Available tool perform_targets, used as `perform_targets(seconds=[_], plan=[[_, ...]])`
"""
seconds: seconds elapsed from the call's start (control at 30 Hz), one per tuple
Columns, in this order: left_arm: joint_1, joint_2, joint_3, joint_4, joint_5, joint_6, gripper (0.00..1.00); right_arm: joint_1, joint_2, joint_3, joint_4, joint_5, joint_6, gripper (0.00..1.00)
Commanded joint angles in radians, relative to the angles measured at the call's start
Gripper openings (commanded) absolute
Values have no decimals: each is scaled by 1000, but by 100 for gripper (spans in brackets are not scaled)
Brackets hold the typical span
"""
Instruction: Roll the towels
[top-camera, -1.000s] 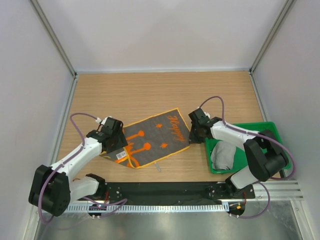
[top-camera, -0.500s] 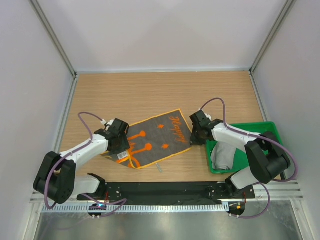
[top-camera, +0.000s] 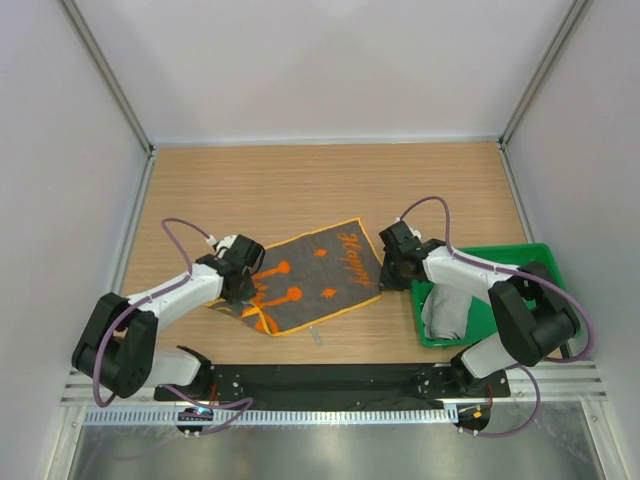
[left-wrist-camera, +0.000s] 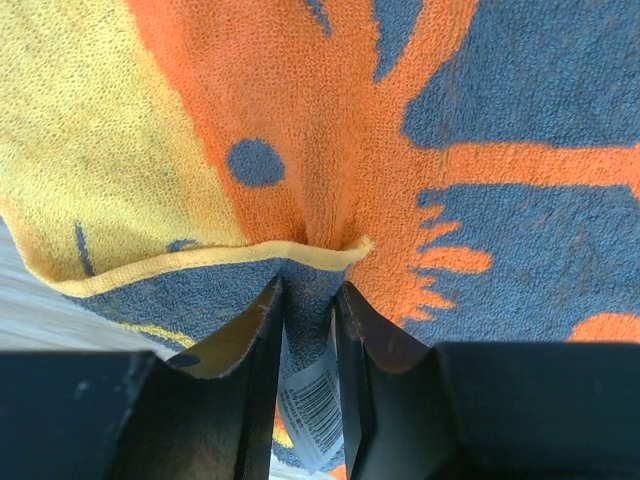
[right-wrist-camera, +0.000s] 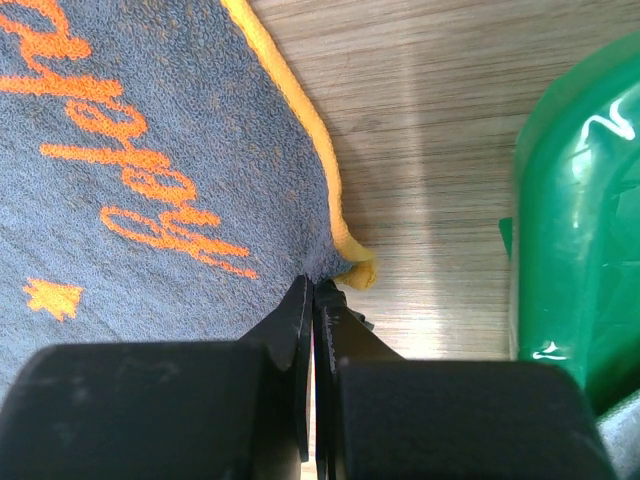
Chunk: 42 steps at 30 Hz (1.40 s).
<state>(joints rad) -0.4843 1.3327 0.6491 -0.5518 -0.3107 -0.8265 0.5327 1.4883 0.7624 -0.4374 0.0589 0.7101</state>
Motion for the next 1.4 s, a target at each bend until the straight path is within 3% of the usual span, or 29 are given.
perform_targets(seconds=[0.0,0.23,0.43,0.47,0.53,0.63,0.87,1.17,1.37], plan=[[-5,-32,30,-57,-44,-11,28,1,9,8,11,9,-14,1],[-5,-157,112,-187,-74,6,30,3,43,48,-29,39,-27,1],[-7,-240,64,-192,-59,-8,26,1,75,44,-6,22,-26,1],[-7,-237,55,-174,-57,-8,28,1,76,44,-4,21,-26,1],[-7,-210,46,-145,-47,-5,44,1,82,44,5,12,-24,1],[-10,-152,67,-105,-28,1,49,3,89,51,3,9,-24,1],[-56,-11,103,-65,-48,1,42,1,93,48,2,9,-29,1],[-91,68,40,19,-57,-26,41,3,107,46,3,10,-37,1],[-94,74,38,9,-59,-23,27,1,112,44,0,16,-40,1]])
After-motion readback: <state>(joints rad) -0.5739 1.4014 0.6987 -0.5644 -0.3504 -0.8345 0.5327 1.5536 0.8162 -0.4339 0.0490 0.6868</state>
